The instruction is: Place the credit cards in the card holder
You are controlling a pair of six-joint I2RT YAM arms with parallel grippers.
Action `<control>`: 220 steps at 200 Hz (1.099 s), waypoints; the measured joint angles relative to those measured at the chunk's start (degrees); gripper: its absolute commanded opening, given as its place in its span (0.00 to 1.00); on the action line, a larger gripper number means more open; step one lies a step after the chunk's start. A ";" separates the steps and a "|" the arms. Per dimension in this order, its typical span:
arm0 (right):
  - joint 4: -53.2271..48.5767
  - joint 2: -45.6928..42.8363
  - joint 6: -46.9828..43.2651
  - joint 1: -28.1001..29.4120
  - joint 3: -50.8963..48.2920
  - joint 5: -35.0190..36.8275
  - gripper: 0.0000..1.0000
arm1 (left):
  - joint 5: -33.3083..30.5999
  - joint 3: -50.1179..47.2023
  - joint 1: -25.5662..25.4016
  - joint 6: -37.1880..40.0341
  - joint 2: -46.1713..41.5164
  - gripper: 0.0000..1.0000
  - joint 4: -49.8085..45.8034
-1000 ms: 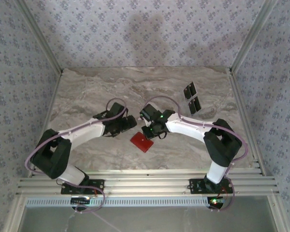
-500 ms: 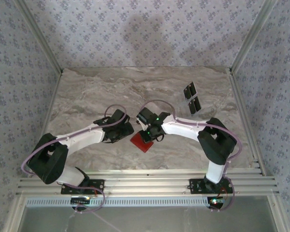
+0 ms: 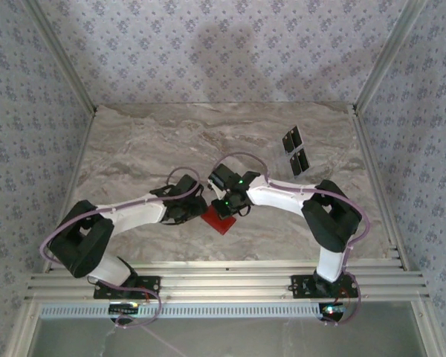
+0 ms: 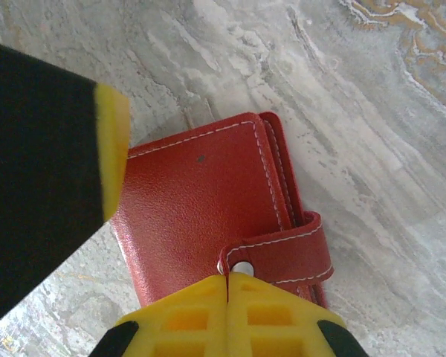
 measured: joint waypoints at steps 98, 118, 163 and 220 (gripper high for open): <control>0.31 1.38 0.02 -0.04 0.11 -0.81 0.00 | -0.48 -0.50 -0.20 0.00 0.33 0.65 0.94; 0.72 2.08 0.00 -0.13 0.11 -0.83 0.00 | -0.50 -0.50 -0.22 0.02 0.33 0.65 0.98; 1.25 2.47 0.02 -0.15 0.11 -1.22 0.00 | -0.50 -0.50 -0.22 0.02 0.33 0.65 1.03; 1.29 2.29 0.04 -0.15 0.11 -1.18 0.00 | -0.68 -0.50 -0.22 0.02 0.66 0.65 1.05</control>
